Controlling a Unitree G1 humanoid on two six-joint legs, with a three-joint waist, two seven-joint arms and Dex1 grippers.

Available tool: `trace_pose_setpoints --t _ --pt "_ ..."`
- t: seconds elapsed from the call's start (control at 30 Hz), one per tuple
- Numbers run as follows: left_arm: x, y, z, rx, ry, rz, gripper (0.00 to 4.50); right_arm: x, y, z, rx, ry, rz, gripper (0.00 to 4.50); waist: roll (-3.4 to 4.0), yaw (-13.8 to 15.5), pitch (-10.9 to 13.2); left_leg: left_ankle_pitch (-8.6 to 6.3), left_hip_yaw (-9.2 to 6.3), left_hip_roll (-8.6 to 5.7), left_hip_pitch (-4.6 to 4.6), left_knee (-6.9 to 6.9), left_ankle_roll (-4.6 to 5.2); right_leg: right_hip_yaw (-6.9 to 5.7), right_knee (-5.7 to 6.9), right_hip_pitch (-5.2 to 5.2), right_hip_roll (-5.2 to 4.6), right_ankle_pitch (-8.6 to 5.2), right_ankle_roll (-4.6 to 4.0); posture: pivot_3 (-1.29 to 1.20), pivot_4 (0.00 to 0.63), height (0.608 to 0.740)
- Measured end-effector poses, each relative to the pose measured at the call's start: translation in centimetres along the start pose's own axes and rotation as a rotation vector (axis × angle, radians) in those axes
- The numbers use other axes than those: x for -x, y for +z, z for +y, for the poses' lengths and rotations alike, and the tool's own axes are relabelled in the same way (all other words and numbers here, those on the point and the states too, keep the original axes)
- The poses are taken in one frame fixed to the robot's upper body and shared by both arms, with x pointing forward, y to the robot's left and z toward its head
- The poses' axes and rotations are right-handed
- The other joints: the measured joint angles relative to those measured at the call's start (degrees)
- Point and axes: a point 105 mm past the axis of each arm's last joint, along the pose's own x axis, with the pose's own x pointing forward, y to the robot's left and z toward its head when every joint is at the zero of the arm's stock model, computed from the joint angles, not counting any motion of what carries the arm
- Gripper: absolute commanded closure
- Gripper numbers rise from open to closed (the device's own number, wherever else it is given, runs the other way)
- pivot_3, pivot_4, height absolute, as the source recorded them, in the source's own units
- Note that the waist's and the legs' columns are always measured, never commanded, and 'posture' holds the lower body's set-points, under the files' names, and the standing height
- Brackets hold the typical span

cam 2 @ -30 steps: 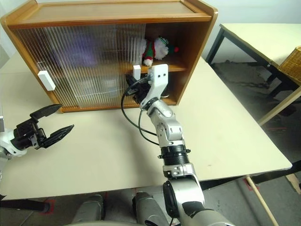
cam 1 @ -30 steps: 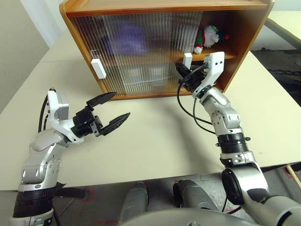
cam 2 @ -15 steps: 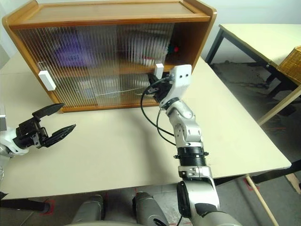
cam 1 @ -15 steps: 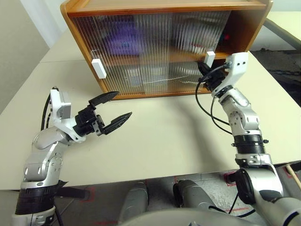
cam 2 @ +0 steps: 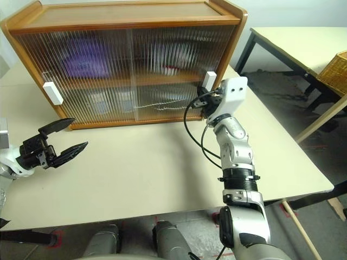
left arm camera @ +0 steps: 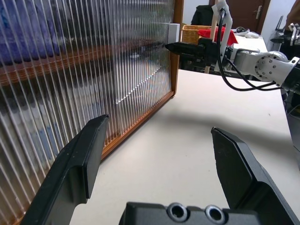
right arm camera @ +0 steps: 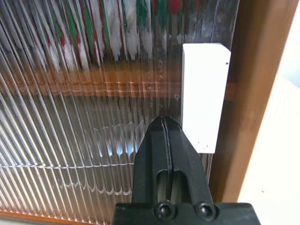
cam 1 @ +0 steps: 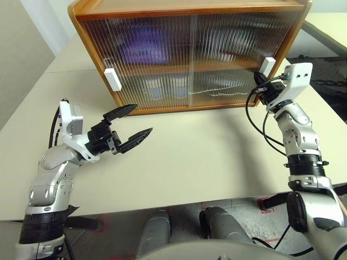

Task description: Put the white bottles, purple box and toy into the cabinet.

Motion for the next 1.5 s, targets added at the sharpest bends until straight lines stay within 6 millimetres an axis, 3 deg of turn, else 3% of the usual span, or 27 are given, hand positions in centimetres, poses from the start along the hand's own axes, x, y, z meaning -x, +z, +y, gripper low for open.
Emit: trace_pose_setpoints --t 0.37,0.57,0.67,0.77,0.9,1.0,1.17,1.3,1.5 --pt "0.0 0.0 0.0 -0.002 -0.003 -0.001 0.0 0.2 -0.3 -1.7 0.082 -0.024 0.021 4.48 0.01 0.6 0.0 0.11 -0.01 -0.07 -0.02 0.14 0.17 0.05 -0.43 0.23 -0.11 0.23 0.32 -0.08 0.063 0.74" --pt "0.2 -0.1 -0.1 0.001 -0.006 0.008 0.0 1.8 1.1 -0.2 0.004 0.149 -0.064 4.48 0.01 0.4 0.0 0.06 0.04 -0.03 -0.14 -0.05 0.1 0.0 -0.57 0.14 -0.04 0.2 0.07 -0.07 0.063 0.74" --pt "0.6 -0.2 0.0 0.003 0.008 0.015 0.0 3.4 1.2 1.2 -0.069 0.281 -0.083 3.92 0.01 0.2 0.0 0.02 0.08 0.0 -0.13 -0.12 0.04 -0.07 -0.57 0.15 0.13 0.08 0.2 -0.06 0.064 0.74" --pt "1.8 -0.3 0.4 0.004 0.045 0.032 0.0 6.2 0.8 1.5 -0.158 0.415 -0.057 2.81 0.02 0.2 0.0 -0.07 0.24 -0.02 -0.12 -0.1 -0.13 -0.08 -0.57 0.19 0.23 0.0 0.42 -0.06 0.066 0.74" --pt "3.8 -0.7 0.8 0.019 0.115 0.058 0.0 9.3 -0.2 0.0 -0.191 0.487 0.016 1.3 0.01 0.2 0.0 -0.1 0.27 0.0 0.01 -0.05 -0.2 0.03 -0.57 0.36 0.18 -0.35 0.16 -0.06 0.064 0.74" --pt "5.9 -1.6 2.1 0.027 0.219 0.114 0.0 10.8 -1.6 -2.8 -0.178 0.416 0.064 0.11 0.01 0.2 0.0 -0.1 0.26 -0.01 0.27 -0.03 -0.2 0.09 -0.56 0.55 0.07 -0.35 0.18 -0.05 0.063 0.74" --pt "10.1 -3.6 6.4 0.014 0.57 0.247 0.0 11.3 -3.4 -7.5 -0.108 0.207 0.075 0.04 0.02 0.1 0.0 -0.08 0.22 0.03 0.38 -0.02 -0.15 0.1 -0.53 0.56 0.06 -0.07 0.0 -0.04 0.055 0.74" --pt "13.4 -4.5 9.1 0.013 0.815 0.291 0.0 10.9 -3.9 -8.7 -0.069 0.152 0.058 0.04 0.12 0.1 -0.1 -0.07 0.18 0.07 0.39 -0.06 -0.15 0.05 -0.51 0.54 0.13 0.01 -0.08 -0.02 0.044 0.74" --pt "17.3 -7.1 10.6 0.021 1.002 0.389 0.0 10.8 -5.4 -9.8 -0.061 0.079 0.073 0.04 0.29 0.5 -0.2 -0.07 0.18 0.07 0.39 -0.07 -0.15 0.02 -0.52 0.56 0.11 0.05 -0.02 0.01 0.033 0.74"
